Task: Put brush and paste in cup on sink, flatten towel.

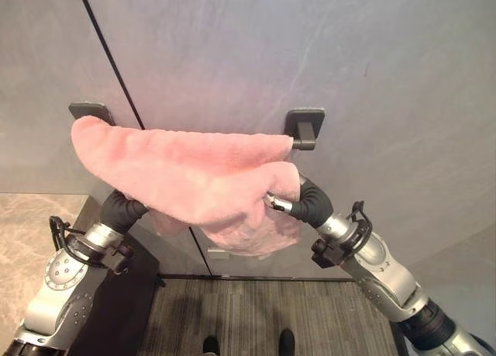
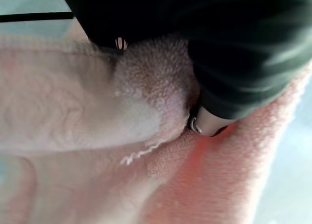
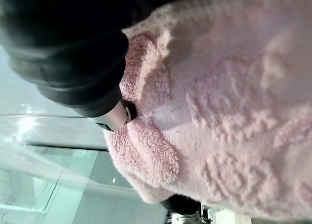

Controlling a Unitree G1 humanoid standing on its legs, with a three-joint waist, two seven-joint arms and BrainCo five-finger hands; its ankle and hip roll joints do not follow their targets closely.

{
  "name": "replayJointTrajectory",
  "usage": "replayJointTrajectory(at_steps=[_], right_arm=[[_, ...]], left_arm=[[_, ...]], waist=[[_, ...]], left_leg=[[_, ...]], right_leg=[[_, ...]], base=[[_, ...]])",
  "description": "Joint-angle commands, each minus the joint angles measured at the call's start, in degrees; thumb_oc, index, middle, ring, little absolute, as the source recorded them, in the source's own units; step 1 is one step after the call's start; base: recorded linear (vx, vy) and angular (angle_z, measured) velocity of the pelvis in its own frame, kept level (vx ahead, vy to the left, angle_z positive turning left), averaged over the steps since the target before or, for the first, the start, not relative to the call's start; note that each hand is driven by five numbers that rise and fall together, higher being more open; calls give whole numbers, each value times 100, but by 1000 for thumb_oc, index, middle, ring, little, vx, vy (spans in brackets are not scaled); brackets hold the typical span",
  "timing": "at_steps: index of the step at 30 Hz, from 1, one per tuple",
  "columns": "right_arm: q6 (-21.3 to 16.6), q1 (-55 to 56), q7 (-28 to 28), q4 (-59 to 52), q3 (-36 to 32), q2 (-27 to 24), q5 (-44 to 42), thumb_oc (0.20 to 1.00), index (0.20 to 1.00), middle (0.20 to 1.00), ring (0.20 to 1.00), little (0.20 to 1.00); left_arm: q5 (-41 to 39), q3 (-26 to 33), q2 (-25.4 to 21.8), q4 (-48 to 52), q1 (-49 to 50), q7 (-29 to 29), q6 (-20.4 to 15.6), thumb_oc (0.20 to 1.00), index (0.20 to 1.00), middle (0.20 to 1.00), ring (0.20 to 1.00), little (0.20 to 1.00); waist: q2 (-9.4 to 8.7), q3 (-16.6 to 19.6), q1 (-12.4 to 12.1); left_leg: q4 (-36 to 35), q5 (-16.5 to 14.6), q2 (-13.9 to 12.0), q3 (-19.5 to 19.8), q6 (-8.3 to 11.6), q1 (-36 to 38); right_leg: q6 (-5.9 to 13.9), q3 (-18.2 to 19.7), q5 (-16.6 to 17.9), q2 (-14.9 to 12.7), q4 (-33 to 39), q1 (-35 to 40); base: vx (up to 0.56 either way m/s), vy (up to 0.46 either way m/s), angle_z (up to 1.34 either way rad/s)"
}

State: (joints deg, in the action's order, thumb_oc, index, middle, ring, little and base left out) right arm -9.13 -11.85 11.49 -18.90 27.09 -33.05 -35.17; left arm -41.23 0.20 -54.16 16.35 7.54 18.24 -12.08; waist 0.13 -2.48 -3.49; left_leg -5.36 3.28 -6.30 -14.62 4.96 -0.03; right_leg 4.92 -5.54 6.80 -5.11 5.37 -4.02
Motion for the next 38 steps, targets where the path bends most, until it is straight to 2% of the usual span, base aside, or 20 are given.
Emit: replayJointTrajectory(at_steps=[1, 4, 5, 6, 8, 16, 17, 18, 19, 22, 25, 26, 28, 29, 31, 34, 38], right_arm=[[-315, -164, -57, -277, 41, 121, -97, 200, 200, 200, 200, 200], [-309, -58, -97, -88, 59, 95, 85, 200, 200, 200, 200, 200], [-190, -69, -312, 461, 144, 206, 465, 200, 200, 200, 200, 200], [-175, -140, -369, 713, 274, 323, 600, 200, 200, 200, 200, 200], [-172, -240, -454, 893, 472, 503, 727, 200, 200, 200, 200, 200], [-151, -154, -452, 884, 438, 479, 807, 200, 200, 200, 200, 200], [-120, -131, -458, 1026, 467, 503, 883, 373, 373, 373, 373, 373], [-98, -125, -559, 1179, 478, 496, 1186, 1000, 1000, 1000, 1000, 1000], [-102, -126, -564, 1185, 480, 497, 1194, 1000, 1000, 1000, 1000, 1000], [70, 48, -522, 1701, 487, 485, 1383, 1000, 1000, 1000, 1000, 1000], [255, 438, -579, 2902, 383, 670, 1717, 1000, 1000, 1000, 1000, 1000], [269, 520, -603, 3240, 330, 732, 1767, 1000, 1000, 1000, 1000, 1000], [257, 516, -603, 3256, 331, 734, 1770, 1000, 1000, 1000, 1000, 1000], [338, 633, -966, 4827, 36, 1021, 2130, 1000, 1000, 1000, 1000, 1000], [357, 764, -1079, 5794, -234, 1226, 1962, 1000, 1000, 1000, 1000, 1000], [329, 914, -1091, 6488, -480, 1406, 1667, 1000, 1000, 1000, 1000, 1000], [319, 912, -1137, 7318, -621, 1471, 1768, 1000, 1000, 1000, 1000, 1000]], left_arm=[[138, -167, -247, 67, -281, -123, -390, 200, 200, 200, 200, 200], [239, -355, -250, -108, -254, -166, -340, 200, 200, 200, 200, 200], [852, -691, -537, -364, -292, -209, -276, 200, 200, 200, 200, 200], [925, -859, -631, -464, -336, -206, -253, 200, 200, 200, 200, 200], [755, -1114, -382, -842, -447, -285, -249, 200, 200, 200, 200, 200], [833, -1063, -204, -1103, -232, -325, -156, 200, 200, 200, 200, 200], [1031, -1178, -142, -1417, -223, -361, -106, 539, 539, 539, 539, 539], [1395, -1218, -111, -1659, -188, -477, -113, 1000, 1000, 1000, 1000, 1000], [1406, -1233, -103, -1673, -201, -483, -121, 1000, 1000, 1000, 1000, 1000], [1959, -1467, 465, -2900, -198, -618, 67, 1000, 1000, 1000, 1000, 1000], [3193, -1651, 1373, -4334, -222, -977, 287, 1000, 1000, 1000, 1000, 1000], [3371, -1672, 1541, -4415, -222, -1063, 238, 1000, 1000, 1000, 1000, 1000], [3379, -1678, 1550, -4427, -229, -1070, 230, 1000, 1000, 1000, 1000, 1000], [3830, -1588, 2695, -6252, -529, -1704, 394, 1000, 1000, 1000, 1000, 1000], [3951, -1647, 3187, -6937, -588, -1903, 433, 1000, 1000, 1000, 1000, 1000], [3940, -1724, 3526, -7445, -671, -2060, 436, 1000, 1000, 1000, 1000, 1000], [3940, -1723, 3664, -7708, -722, -2146, 432, 1000, 1000, 1000, 1000, 1000]], waist=[[-115, 230, 112], [-109, 225, 135], [-73, 218, 147], [-60, 220, 131], [-44, 222, 134], [-7, 256, 114], [8, 266, 119], [14, 270, 125], [17, 269, 123], [38, 293, 178], [51, 295, 262], [49, 312, 282], [52, 317, 280], [54, 331, 343], [59, 327, 393], [57, 357, 460], [50, 363, 465]], left_leg=[[36, 140, -127, 311, 112, -381], [36, 142, -130, 300, 116, -379], [36, 152, -128, 299, 116, -383], [36, 153, -127, 292, 119, -374], [36, 159, -136, 273, 122, -361], [36, 158, -135, 281, 114, -334], [36, 155, -136, 282, 117, -320], [36, 151, -133, 276, 117, -312], [36, 149, -133, 276, 118, -310], [36, 147, -139, 267, 118, -282], [36, 126, -146, 253, 118, -221], [36, 136, -149, 248, 114, -230], [36, 135, -151, 248, 115, -235], [36, 136, -157, 246, 114, -202], [36, 114, -166, 253, 119, -162], [36, 119, -184, 246, 125, -169], [36, 115, -194, 251, 135, -148]], right_leg=[[549, -233, -33, -648, -37, 211], [549, -226, -28, -642, -37, 206], [551, -221, -19, -635, -37, 207], [555, -218, -21, -631, -37, 207], [557, -206, -19, -633, -37, 210], [552, -217, -33, -637, -37, 240], [553, -225, -38, -636, -37, 253], [554, -218, -43, -634, -37, 257], [555, -218, -44, -634, -37, 260], [545, -225, -58, -632, -37, 284], [531, -224, -100, -629, -37, 342], [525, -216, -94, -623, -37, 328], [524, -216, -94, -622, -37, 323], [494, -213, -117, -604, -37, 349], [480, -213, -141, -589, -37, 385], [456, -203, -150, -569, -37, 372], [453, -207, -154, -561, -37, 395]], base=[[0, 0, 0], [0, 0, 0], [0, 0, 0], [0, 0, 0], [2, 0, -2], [0, 0, 0], [0, 0, 0], [0, 0, 0], [0, 0, 0], [0, 0, 0], [0, 0, 0], [2, -12, 4], [-1, -3, 2], [0, 0, 0], [-3, -17, 1], [-2, -14, -3], [-7, -29, -3]])
